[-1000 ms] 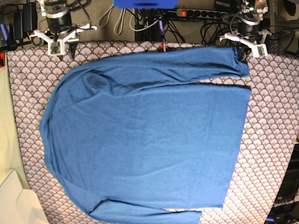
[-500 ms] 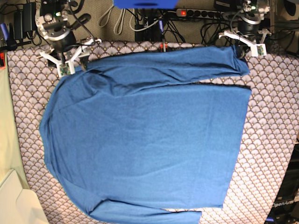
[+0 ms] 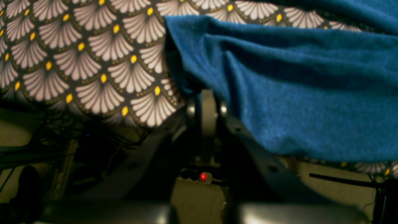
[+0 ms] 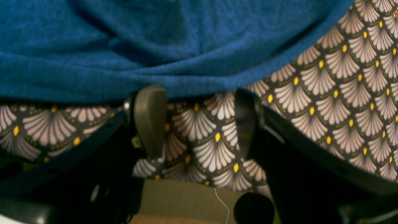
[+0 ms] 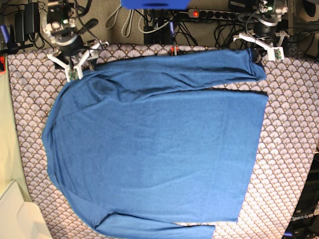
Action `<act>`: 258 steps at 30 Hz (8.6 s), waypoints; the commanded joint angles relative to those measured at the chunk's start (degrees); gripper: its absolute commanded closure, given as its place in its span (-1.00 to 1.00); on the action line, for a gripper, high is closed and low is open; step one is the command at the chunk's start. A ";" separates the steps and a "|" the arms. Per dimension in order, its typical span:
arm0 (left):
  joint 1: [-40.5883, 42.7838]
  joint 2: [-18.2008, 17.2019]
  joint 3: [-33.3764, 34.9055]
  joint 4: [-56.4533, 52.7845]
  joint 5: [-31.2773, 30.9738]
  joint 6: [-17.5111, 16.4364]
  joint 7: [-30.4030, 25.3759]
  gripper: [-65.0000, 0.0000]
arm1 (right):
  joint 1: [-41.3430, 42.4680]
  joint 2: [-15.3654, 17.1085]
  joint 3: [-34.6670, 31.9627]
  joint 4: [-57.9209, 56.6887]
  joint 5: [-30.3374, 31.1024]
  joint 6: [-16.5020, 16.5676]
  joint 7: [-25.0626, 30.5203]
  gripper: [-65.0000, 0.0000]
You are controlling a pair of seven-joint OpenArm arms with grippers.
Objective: Fold the T-shirt properly
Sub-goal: 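Grasp the shirt's shoulder corners with the left and right grippers, then lift the collar edge and pull it away from the hem with both grippers, then adjust the left gripper's hold on the shirt corner, then hold the collar edge taut with both grippers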
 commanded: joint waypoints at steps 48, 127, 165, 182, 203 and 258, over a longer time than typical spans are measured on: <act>-2.59 -0.15 -3.24 11.00 0.15 0.20 12.81 0.99 | 2.22 0.49 -2.70 2.39 0.44 0.14 0.84 1.00; -23.42 4.34 -15.11 15.04 0.15 0.29 41.65 0.99 | 25.96 2.78 -7.54 -7.98 0.36 4.19 -6.81 1.00; -39.69 4.87 -12.56 -3.51 0.15 0.20 43.93 0.78 | 25.78 2.69 -7.54 -8.07 0.36 4.19 -6.72 1.00; -43.38 4.34 -11.77 -7.37 -0.29 0.12 43.93 0.79 | 25.52 3.04 -7.54 -8.07 0.36 4.19 -6.72 1.00; -33.36 -0.06 -12.21 0.63 -0.29 0.12 44.20 0.78 | 25.43 2.69 -7.36 -7.98 0.36 3.92 -7.34 0.80; -29.49 1.26 -20.47 -4.12 -3.11 -14.21 39.54 0.78 | 18.14 2.87 -6.92 -0.60 0.36 4.10 -10.33 0.04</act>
